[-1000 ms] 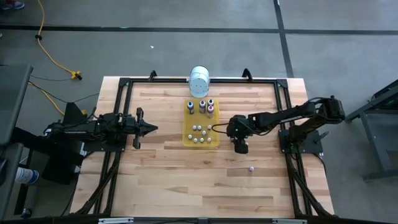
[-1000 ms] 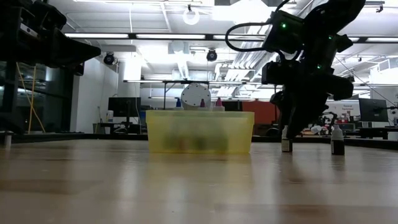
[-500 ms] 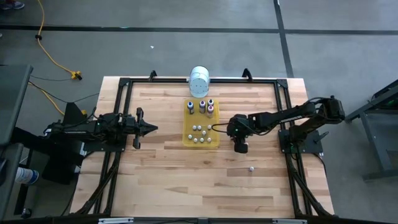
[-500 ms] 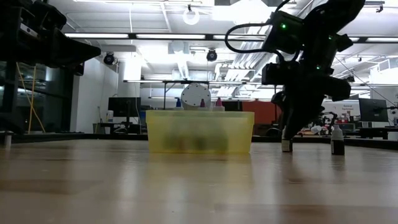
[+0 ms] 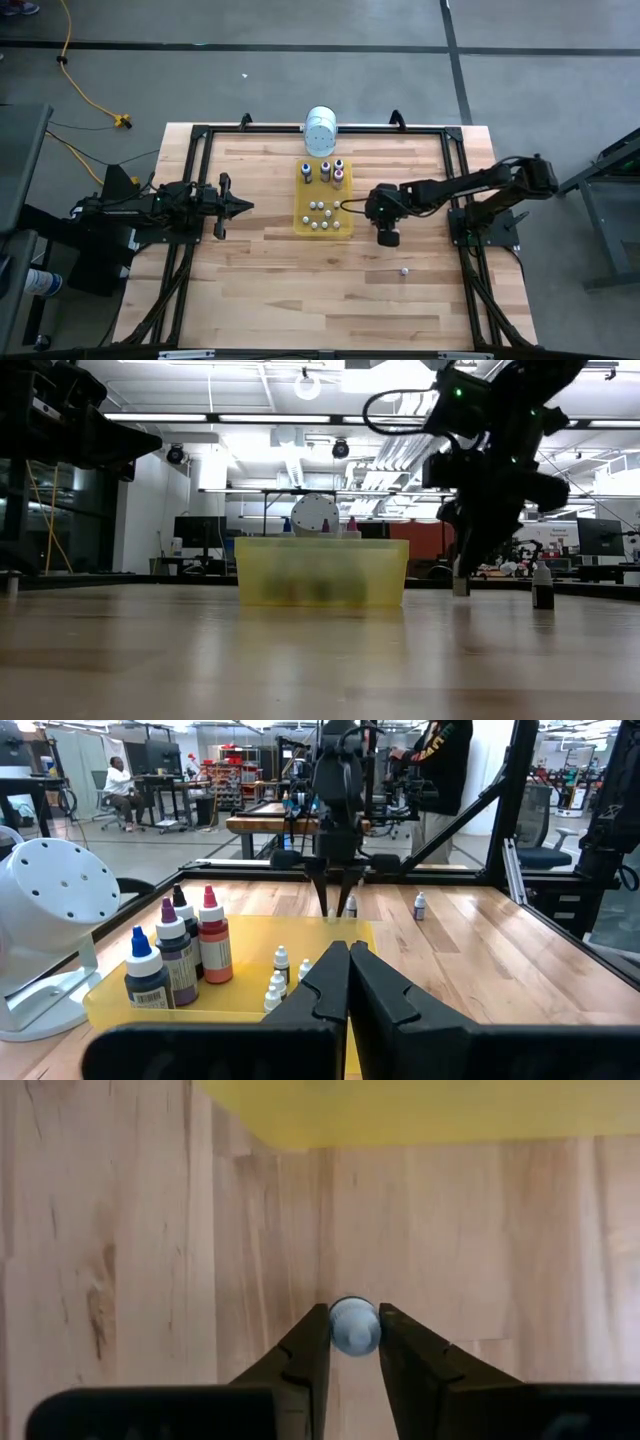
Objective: Pick & Place food coloring
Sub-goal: Put the small green food coloring bottle in the yellow transparent bin
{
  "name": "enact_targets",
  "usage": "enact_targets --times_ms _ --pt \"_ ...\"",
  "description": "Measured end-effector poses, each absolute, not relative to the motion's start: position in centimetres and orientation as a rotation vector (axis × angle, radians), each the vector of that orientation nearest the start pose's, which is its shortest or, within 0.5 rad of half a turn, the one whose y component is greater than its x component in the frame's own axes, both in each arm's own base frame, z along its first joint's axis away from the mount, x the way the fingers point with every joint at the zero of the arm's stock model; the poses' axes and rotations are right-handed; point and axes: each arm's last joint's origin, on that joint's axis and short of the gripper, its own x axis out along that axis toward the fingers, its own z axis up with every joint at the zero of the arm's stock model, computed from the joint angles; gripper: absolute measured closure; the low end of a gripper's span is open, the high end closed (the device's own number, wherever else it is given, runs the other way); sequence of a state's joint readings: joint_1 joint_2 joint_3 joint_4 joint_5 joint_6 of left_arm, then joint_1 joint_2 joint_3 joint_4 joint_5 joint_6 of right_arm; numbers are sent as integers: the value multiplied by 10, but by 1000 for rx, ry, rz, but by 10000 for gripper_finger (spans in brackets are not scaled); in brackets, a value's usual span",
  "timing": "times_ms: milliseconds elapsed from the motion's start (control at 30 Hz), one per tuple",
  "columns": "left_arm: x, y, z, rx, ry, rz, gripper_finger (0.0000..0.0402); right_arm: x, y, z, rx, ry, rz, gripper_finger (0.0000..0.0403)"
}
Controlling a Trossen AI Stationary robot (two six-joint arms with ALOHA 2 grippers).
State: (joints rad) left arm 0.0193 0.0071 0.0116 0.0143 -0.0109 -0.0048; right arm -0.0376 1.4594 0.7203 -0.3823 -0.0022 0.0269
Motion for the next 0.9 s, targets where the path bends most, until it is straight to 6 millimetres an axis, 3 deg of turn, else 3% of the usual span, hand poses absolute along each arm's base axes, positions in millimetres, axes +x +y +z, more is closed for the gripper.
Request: enact_targets --times_ms 533,700,900 --pt "97 2 168 -5 -19 30 401 286 -11 233 24 1054 -66 333" --pt "97 2 168 -5 -19 30 401 300 -12 246 23 1049 -67 333" --pt "97 2 168 -5 -19 30 401 321 -13 239 26 1079 -62 334"
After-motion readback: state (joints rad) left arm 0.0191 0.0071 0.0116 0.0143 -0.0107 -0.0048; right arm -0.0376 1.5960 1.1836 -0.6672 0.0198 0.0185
